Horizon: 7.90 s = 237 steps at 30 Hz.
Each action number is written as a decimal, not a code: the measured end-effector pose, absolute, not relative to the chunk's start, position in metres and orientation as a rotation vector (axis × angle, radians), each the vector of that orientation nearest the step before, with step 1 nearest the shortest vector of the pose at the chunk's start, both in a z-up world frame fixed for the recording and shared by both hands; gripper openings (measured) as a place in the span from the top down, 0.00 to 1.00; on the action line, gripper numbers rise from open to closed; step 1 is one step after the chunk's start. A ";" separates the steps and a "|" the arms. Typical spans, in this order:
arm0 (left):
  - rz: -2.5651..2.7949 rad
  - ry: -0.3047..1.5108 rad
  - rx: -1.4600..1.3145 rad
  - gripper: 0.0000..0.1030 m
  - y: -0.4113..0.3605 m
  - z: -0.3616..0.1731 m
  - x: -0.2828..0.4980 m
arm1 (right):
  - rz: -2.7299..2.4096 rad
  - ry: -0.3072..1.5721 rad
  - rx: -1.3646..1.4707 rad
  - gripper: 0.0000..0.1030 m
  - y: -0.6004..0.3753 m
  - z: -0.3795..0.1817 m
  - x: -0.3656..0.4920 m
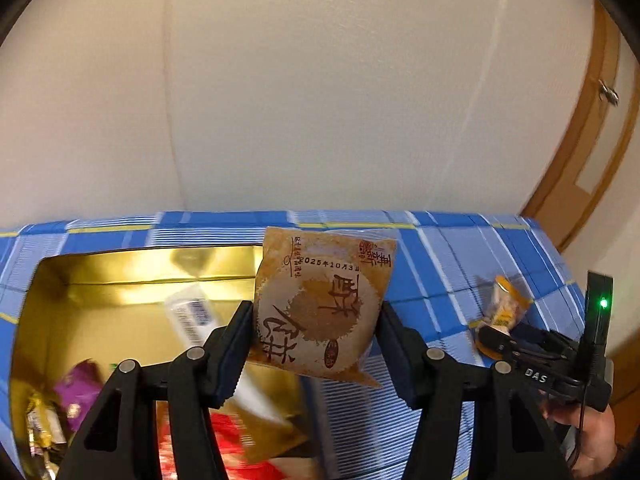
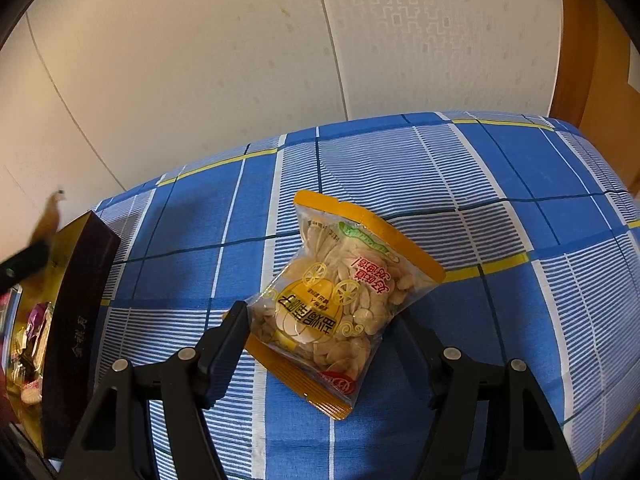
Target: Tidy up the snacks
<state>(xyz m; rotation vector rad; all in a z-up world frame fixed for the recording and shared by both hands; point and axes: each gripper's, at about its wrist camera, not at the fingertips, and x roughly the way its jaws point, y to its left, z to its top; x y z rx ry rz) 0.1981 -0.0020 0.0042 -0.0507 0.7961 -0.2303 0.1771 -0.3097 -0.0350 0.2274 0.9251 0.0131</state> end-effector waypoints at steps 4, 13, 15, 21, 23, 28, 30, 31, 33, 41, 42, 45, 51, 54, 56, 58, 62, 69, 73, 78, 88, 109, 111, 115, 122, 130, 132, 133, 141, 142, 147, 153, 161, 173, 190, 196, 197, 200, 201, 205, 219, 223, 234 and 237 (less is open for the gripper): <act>-0.146 0.792 -0.073 0.41 0.031 0.003 0.200 | 0.007 0.925 0.221 0.31 -0.309 -0.035 0.175; -0.014 0.863 -0.150 0.41 0.089 -0.027 0.208 | 0.000 0.923 0.212 0.31 -0.308 -0.034 0.175; 0.002 0.880 -0.153 0.41 0.094 -0.031 0.212 | 0.001 0.922 0.211 0.31 -0.308 -0.034 0.175; 0.036 0.969 -0.192 0.40 0.105 -0.042 0.229 | 0.001 0.923 0.210 0.31 -0.308 -0.034 0.175; 0.065 0.977 -0.190 0.40 0.110 -0.043 0.231 | 0.000 0.922 0.210 0.31 -0.308 -0.034 0.175; 0.075 1.028 -0.257 0.40 0.127 -0.050 0.229 | 0.000 0.923 0.209 0.31 -0.307 -0.034 0.175; 0.063 1.014 -0.299 0.40 0.135 -0.049 0.222 | 0.000 0.922 0.208 0.31 -0.307 -0.035 0.175; 0.042 0.996 -0.321 0.40 0.137 -0.047 0.217 | 0.000 0.922 0.208 0.31 -0.307 -0.035 0.175; -0.004 0.966 -0.331 0.40 0.138 -0.043 0.206 | 0.000 0.922 0.206 0.31 -0.308 -0.035 0.175; -0.097 0.883 -0.242 0.40 0.131 -0.038 0.154 | -0.007 0.917 0.217 0.32 -0.310 -0.035 0.174; -0.100 0.879 -0.251 0.40 0.133 -0.038 0.150 | -0.009 0.916 0.216 0.32 -0.309 -0.035 0.174; -0.119 0.865 -0.302 0.40 0.137 -0.039 0.142 | -0.013 0.912 0.214 0.33 -0.308 -0.035 0.173; -0.124 0.840 -0.306 0.40 0.134 -0.037 0.134 | -0.021 0.914 0.206 0.34 -0.308 -0.033 0.170; -0.142 0.841 -0.289 0.40 0.127 -0.035 0.129 | -0.028 0.910 0.203 0.35 -0.306 -0.032 0.169; -0.153 0.843 -0.264 0.40 0.122 -0.034 0.127 | -0.032 0.894 0.197 0.35 -0.304 -0.029 0.167; -0.160 0.836 -0.240 0.40 0.117 -0.033 0.126 | -0.032 0.873 0.183 0.35 -0.299 -0.024 0.165; -0.169 0.825 -0.207 0.40 0.111 -0.030 0.124 | -0.020 0.838 0.151 0.35 -0.288 -0.015 0.161; -0.183 0.830 -0.192 0.40 0.109 -0.029 0.123 | 0.034 0.801 0.120 0.35 -0.261 -0.005 0.153; -0.182 0.820 -0.181 0.40 0.110 -0.026 0.121 | 0.079 0.788 0.131 0.35 -0.244 -0.002 0.149; -0.170 0.793 -0.107 0.40 0.106 -0.019 0.113 | 0.147 0.756 0.132 0.35 -0.221 0.003 0.141; -0.057 0.774 -0.053 0.40 0.125 -0.012 0.106 | 0.248 0.738 0.067 0.35 -0.174 0.013 0.128; 0.150 0.771 -0.098 0.40 0.178 -0.008 0.090 | 0.539 0.963 -0.231 0.35 -0.011 0.006 0.178; 0.141 0.780 -0.124 0.40 0.182 -0.009 0.090 | 0.546 0.987 -0.255 0.34 -0.004 -0.002 0.183; 0.134 0.788 -0.150 0.40 0.186 -0.011 0.092 | 0.531 0.978 -0.231 0.31 -0.001 -0.007 0.192; 0.159 0.781 -0.150 0.40 0.185 -0.009 0.090 | 0.508 0.917 -0.116 0.27 -0.026 0.008 0.173; 0.176 0.803 -0.073 0.40 0.177 -0.009 0.086 | 0.479 0.964 -0.146 0.68 -0.018 -0.004 0.175; 0.187 0.795 -0.033 0.40 0.173 -0.009 0.083 | 0.469 0.998 -0.134 0.68 -0.013 -0.011 0.181; 0.193 0.787 -0.021 0.40 0.172 -0.008 0.082 | 0.466 1.005 -0.130 0.68 -0.011 -0.013 0.182; 0.222 0.752 0.050 0.40 0.164 -0.007 0.072 | 0.436 0.951 -0.162 0.63 -0.003 -0.009 0.167; 0.224 0.750 0.057 0.40 0.163 -0.007 0.071 | 0.432 0.939 -0.161 0.62 -0.003 -0.007 0.162; 0.213 0.740 0.040 0.40 0.161 -0.007 0.063 | 0.421 0.874 -0.158 0.54 -0.005 0.002 0.137; 0.214 0.742 0.043 0.40 0.164 -0.010 0.054 | 0.402 0.816 -0.150 0.48 -0.006 0.011 0.110; 0.224 0.737 -0.003 0.40 0.174 -0.009 0.040 | 0.356 0.781 -0.140 0.35 -0.010 0.016 0.079; 0.200 0.664 -0.031 0.40 0.172 -0.002 0.001 | 0.275 0.689 -0.097 0.12 -0.019 0.028 0.028; 0.152 0.544 -0.060 0.40 0.166 0.015 -0.026 | 0.143 0.601 -0.036 0.00 -0.035 0.038 0.000; 0.152 0.539 -0.057 0.40 0.164 0.016 -0.028 | 0.138 0.605 -0.022 0.00 -0.038 0.038 0.001; 0.152 0.539 -0.056 0.40 0.164 0.015 -0.028 | 0.139 0.607 -0.021 0.00 -0.038 0.038 0.001; 0.146 0.542 -0.051 0.40 0.162 0.015 -0.029 | 0.138 0.606 -0.018 0.00 -0.039 0.039 0.001; 0.144 0.541 -0.046 0.40 0.161 0.015 -0.029 | 0.139 0.605 -0.019 0.00 -0.039 0.039 0.001; 0.145 0.538 -0.017 0.40 0.157 0.015 -0.029 | 0.141 0.605 -0.020 0.00 -0.038 0.040 0.001; 0.143 0.559 -0.024 0.40 0.157 0.013 -0.027 | 0.135 0.615 -0.016 0.00 -0.039 0.041 0.002; 0.147 0.555 -0.020 0.40 0.157 0.012 -0.027 | 0.137 0.617 -0.020 0.00 -0.038 0.040 0.003; 0.142 0.551 -0.035 0.40 0.156 0.013 -0.029 | 0.139 0.624 -0.021 0.00 -0.038 0.038 0.003; 0.143 0.545 -0.046 0.40 0.158 0.013 -0.029 | 0.140 0.623 -0.018 0.00 -0.038 0.039 0.003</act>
